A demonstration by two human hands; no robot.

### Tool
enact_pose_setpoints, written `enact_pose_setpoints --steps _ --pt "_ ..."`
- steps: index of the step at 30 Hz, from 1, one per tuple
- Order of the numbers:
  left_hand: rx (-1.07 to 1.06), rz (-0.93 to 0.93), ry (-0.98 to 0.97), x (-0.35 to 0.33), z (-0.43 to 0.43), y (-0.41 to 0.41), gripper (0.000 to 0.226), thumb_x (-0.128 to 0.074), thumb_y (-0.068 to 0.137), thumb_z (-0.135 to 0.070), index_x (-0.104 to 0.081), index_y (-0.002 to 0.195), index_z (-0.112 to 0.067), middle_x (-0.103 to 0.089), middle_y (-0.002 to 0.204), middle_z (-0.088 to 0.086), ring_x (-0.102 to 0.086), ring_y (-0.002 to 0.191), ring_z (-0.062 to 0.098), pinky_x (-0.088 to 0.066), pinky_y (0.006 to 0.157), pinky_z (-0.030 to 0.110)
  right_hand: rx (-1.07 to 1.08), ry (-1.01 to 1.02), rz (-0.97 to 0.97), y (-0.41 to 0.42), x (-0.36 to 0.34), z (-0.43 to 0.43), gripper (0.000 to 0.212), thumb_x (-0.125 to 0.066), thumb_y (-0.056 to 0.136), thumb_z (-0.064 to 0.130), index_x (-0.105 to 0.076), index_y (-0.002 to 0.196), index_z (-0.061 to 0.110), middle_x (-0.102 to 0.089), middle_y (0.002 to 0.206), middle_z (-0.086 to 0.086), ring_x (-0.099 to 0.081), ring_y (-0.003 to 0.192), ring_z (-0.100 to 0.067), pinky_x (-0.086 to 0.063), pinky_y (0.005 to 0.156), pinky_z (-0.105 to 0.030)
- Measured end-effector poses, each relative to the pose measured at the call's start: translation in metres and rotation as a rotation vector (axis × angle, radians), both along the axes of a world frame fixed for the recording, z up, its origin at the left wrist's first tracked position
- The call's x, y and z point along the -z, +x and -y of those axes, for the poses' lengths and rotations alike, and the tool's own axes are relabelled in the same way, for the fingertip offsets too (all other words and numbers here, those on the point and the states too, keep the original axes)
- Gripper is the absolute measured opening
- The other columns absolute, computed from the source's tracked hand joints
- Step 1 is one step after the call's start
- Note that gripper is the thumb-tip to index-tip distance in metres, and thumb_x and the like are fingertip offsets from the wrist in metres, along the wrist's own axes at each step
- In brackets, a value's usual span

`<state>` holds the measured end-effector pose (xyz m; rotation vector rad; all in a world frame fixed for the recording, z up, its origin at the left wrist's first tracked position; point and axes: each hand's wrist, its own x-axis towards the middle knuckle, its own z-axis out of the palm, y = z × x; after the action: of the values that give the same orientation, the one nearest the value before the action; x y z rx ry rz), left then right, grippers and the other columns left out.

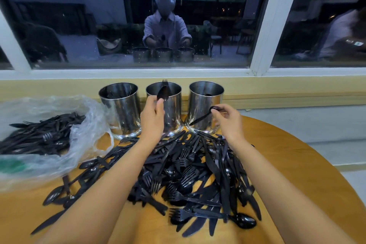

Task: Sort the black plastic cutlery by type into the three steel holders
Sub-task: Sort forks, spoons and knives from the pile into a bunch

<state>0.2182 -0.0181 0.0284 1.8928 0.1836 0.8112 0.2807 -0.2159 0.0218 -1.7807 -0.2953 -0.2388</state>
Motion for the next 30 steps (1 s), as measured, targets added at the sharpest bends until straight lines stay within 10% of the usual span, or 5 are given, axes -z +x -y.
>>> enact_pose_setpoints --steps 6,11,15,19,30 --pt "0.174 -0.179 -0.567 -0.005 -0.003 -0.068 0.022 -0.046 0.104 -0.019 -0.053 0.088 -0.006 -0.041 0.070 0.000 -0.036 0.058 0.010 -0.031 0.048 0.020 -0.302 -0.164 -0.006 -0.067 -0.024 0.014 0.014 -0.058 0.096 0.015 -0.062 0.083 0.015 -0.056 0.070 0.002 -0.050 0.057 -0.001 -0.045 0.062 -0.017" --pt "0.334 -0.385 -0.371 0.007 0.020 -0.146 0.021 -0.046 0.104 -0.025 -0.062 0.101 -0.010 -0.049 0.065 -0.002 -0.034 0.049 0.009 -0.027 0.045 0.020 -0.501 -0.171 -0.054 -0.131 -0.033 0.008 0.017 -0.060 0.095 0.023 -0.071 0.105 0.015 -0.061 0.077 0.001 -0.051 0.058 -0.005 -0.046 0.066 -0.021" --pt "0.417 -0.487 -0.286 0.019 0.039 -0.189 0.023 -0.051 0.102 -0.023 -0.069 0.101 -0.010 -0.044 0.059 -0.007 -0.036 0.051 0.009 -0.030 0.049 0.020 -0.601 -0.234 -0.007 -0.167 -0.031 -0.004 0.019 -0.062 0.094 0.019 -0.070 0.077 0.019 -0.061 0.062 0.013 -0.049 0.055 -0.002 -0.043 0.061 -0.014" --pt "0.435 -0.566 -0.278 0.031 0.044 -0.215 0.016 -0.054 0.099 -0.012 -0.069 0.104 -0.013 -0.062 0.076 -0.004 -0.057 0.066 0.007 -0.045 0.057 0.019 -0.676 -0.293 -0.027 -0.192 -0.018 -0.013 0.034 -0.060 0.095 0.023 -0.061 0.078 -0.006 -0.055 0.070 -0.029 -0.049 0.062 -0.015 -0.043 0.066 -0.025" --pt "0.530 -0.412 -0.909 0.056 0.040 -0.239 0.041 -0.035 0.105 -0.032 -0.059 0.122 -0.004 -0.072 0.105 0.018 -0.070 0.098 0.031 -0.057 0.089 0.040 -0.556 -0.106 -0.025 -0.197 -0.001 -0.027 0.035 -0.061 0.094 0.018 -0.055 0.079 -0.014 -0.041 0.066 -0.012 -0.036 0.059 -0.014 -0.032 0.059 -0.025"
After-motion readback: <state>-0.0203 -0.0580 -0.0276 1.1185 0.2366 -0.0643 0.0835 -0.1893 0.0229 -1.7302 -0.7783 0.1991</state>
